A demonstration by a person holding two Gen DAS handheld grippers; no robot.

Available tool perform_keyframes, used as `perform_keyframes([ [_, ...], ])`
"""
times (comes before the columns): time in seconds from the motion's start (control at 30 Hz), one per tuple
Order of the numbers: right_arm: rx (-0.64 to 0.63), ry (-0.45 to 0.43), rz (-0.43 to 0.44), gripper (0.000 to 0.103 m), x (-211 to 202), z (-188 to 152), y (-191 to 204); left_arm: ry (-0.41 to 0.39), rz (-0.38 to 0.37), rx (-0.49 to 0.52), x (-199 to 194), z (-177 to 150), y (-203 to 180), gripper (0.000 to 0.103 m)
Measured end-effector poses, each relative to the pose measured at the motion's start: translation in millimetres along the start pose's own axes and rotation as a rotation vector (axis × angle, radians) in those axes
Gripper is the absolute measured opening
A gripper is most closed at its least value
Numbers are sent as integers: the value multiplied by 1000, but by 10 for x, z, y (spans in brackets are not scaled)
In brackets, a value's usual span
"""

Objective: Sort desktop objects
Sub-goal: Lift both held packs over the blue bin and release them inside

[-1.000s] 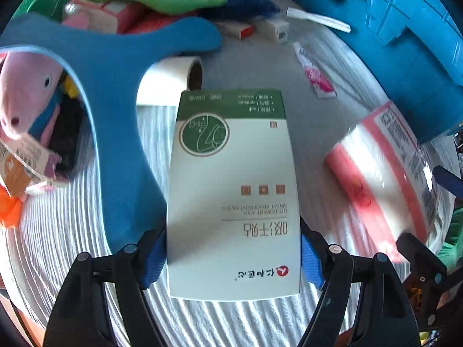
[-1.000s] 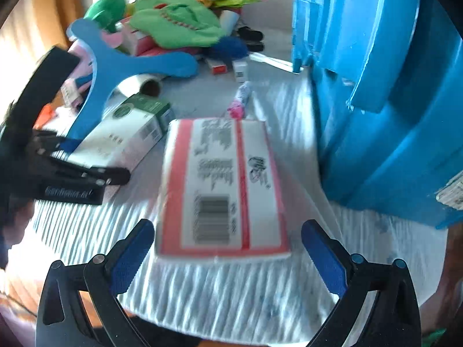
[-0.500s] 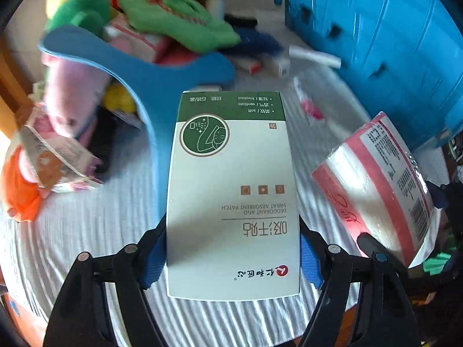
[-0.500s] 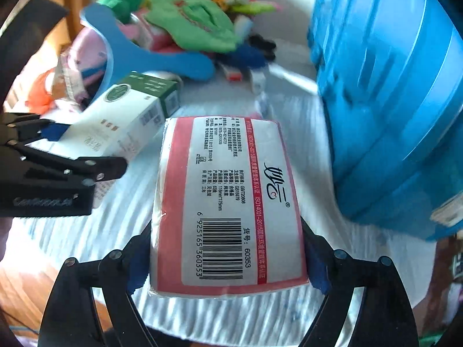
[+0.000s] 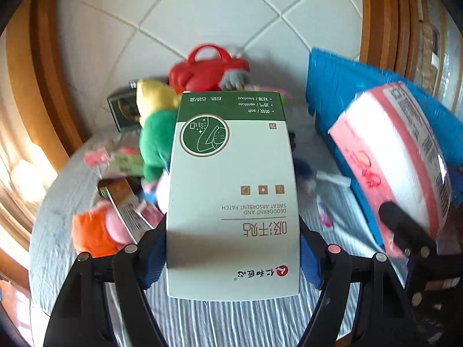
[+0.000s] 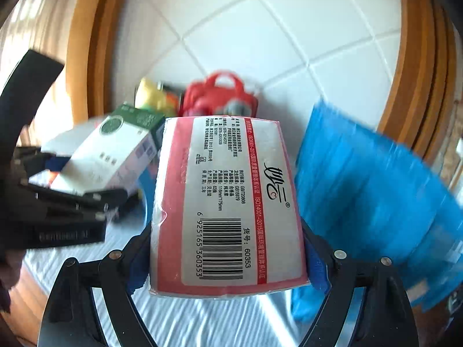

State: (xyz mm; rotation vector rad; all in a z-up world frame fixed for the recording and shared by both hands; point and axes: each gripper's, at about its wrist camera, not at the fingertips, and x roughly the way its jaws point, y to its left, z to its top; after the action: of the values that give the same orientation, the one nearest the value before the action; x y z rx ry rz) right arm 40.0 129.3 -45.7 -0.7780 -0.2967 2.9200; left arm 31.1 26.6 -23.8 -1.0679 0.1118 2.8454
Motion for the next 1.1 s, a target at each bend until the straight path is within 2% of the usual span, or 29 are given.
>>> perform_keyframes([
  [0.17,17,-120,-60,87,-228,397,-84,-117,-2,14,-243,325,14,75],
  [0.37,21,-206,-197,87,-401,668,-220,-221,-64,46,-345,597,-142,75],
  [0.53,76,-226,-323,87,-613,771,-615,-260,-125,85,-395,858,-481,75],
  [0.7,95,-202,-445,87,-663,864,-1185,-300,-172,145,-436,1141,-1033,75],
  [0.8,110,-167,-482,87,-643,854,-1630,-297,-202,161,-374,1303,-1436,75],
  [0.97,124,-92,-508,87,-549,795,-2529,-226,-242,187,-193,1747,-2322,75],
  [1.1,148,-9,-467,87,-206,851,-3324,-139,-254,199,95,2214,-3015,75],
])
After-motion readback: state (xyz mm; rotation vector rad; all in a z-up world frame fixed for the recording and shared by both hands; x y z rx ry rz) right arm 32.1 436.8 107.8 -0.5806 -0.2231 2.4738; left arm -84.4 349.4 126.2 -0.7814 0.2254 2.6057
